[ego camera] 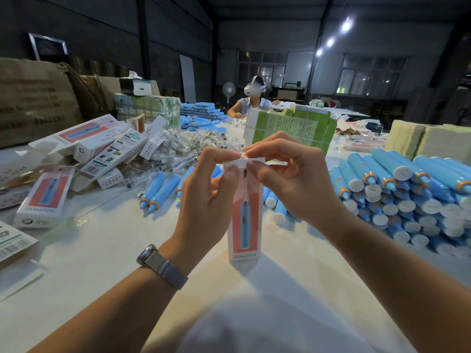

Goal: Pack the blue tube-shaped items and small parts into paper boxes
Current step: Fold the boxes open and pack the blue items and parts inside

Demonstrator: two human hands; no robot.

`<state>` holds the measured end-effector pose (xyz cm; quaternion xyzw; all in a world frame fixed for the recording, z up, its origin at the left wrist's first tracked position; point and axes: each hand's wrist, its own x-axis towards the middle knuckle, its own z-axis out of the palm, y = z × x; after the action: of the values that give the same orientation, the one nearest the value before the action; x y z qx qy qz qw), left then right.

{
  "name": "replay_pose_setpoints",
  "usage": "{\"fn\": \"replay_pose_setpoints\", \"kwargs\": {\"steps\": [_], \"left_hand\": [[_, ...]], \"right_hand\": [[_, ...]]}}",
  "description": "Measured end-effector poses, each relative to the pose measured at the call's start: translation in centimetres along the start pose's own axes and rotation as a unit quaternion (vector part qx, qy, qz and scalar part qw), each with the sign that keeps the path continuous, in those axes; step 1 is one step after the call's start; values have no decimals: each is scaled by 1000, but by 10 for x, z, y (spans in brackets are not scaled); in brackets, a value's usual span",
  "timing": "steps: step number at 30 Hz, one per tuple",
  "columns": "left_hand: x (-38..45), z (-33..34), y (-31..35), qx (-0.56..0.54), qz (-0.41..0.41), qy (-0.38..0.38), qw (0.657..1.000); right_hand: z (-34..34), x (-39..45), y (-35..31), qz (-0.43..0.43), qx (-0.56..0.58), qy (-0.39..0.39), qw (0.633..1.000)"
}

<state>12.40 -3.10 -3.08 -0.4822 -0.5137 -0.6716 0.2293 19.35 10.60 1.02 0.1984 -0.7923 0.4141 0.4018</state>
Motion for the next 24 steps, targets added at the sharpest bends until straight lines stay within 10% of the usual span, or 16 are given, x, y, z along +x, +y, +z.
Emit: {"fn": "replay_pose_setpoints", "kwargs": {"steps": [24], "left_hand": [[5,-4,-1,25,-44,15,999]], "right_hand": [[9,2,-9,9,-26,36,999]]}}
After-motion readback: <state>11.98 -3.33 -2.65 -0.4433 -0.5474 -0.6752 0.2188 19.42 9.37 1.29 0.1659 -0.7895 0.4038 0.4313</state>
